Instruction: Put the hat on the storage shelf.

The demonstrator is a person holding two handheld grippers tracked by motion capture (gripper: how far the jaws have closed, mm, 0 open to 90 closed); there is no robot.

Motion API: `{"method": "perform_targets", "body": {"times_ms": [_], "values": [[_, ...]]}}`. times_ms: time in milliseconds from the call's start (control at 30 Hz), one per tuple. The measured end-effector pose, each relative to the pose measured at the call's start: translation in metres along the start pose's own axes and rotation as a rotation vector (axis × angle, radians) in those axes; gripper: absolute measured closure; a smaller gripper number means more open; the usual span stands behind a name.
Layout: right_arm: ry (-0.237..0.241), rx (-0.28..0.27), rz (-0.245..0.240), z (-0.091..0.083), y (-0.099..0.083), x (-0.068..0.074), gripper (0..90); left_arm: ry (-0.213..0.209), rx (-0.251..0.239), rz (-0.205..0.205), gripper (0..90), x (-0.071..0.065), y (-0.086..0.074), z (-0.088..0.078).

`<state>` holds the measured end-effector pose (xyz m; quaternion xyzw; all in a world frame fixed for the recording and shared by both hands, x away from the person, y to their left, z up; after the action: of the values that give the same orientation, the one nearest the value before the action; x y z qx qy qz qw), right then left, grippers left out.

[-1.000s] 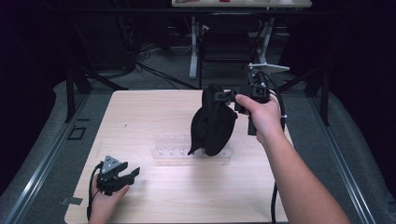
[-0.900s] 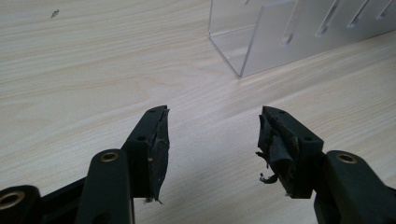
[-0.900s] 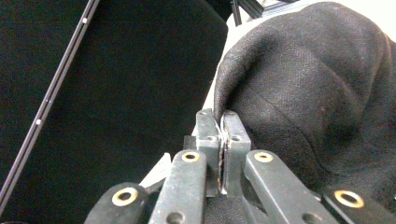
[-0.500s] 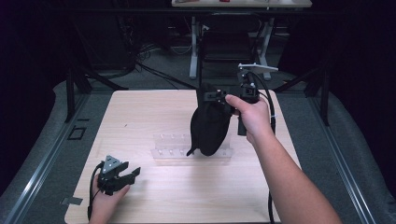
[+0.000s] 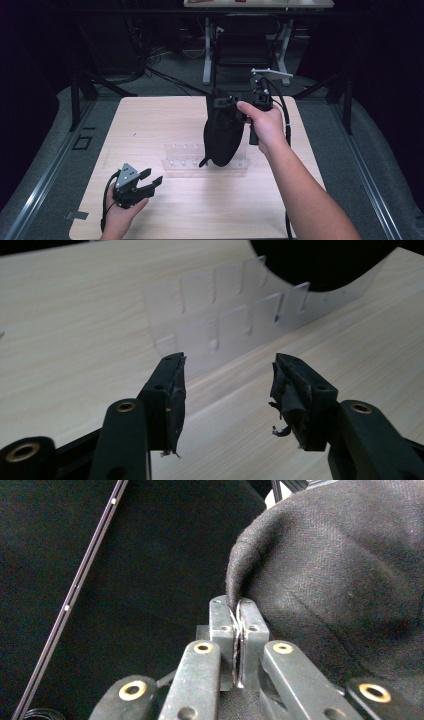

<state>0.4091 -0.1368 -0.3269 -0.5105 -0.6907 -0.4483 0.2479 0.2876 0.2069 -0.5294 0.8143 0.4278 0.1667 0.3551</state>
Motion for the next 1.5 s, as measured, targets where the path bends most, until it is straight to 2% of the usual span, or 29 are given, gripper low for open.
{"method": "perform_targets", "body": {"times_ms": [67, 167, 367, 767, 1267, 1500], "values": [[0.003, 0.000, -0.001, 0.002, -0.001, 0.001, 88.0, 0.000, 0.003, 0.027, 49.7, -0.006, 0.006, 0.001], [0.005, 0.001, -0.002, 0.004, -0.001, 0.002, 88.0, -0.003, 0.008, 0.024, 50.9, -0.010, 0.014, 0.004], [0.004, 0.003, -0.007, 0.007, -0.001, 0.004, 87.8, -0.051, -0.007, 0.010, 52.6, -0.018, 0.031, 0.007], [-0.006, -0.004, -0.015, 0.003, -0.003, 0.002, 87.3, -0.107, -0.041, 0.091, 55.2, -0.052, 0.068, 0.009], [-0.005, -0.011, -0.016, 0.004, -0.003, 0.002, 87.1, -0.142, -0.024, 0.133, 60.5, -0.073, 0.078, 0.023], [-0.003, -0.005, -0.018, 0.005, -0.004, 0.003, 86.8, -0.127, -0.005, 0.147, 68.9, -0.079, 0.081, 0.033]]}}
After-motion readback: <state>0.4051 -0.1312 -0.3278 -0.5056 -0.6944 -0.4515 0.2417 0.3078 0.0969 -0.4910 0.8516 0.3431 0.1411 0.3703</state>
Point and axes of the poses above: each handheld gripper's, and its own axes: z roughly forward along the jaws, y roughly out of its top, x roughly to its left, the point moved 1 cm from there along z, roughly forward along the jaws, and after that the axes turned 14 degrees about x, right-handed, at the moved point
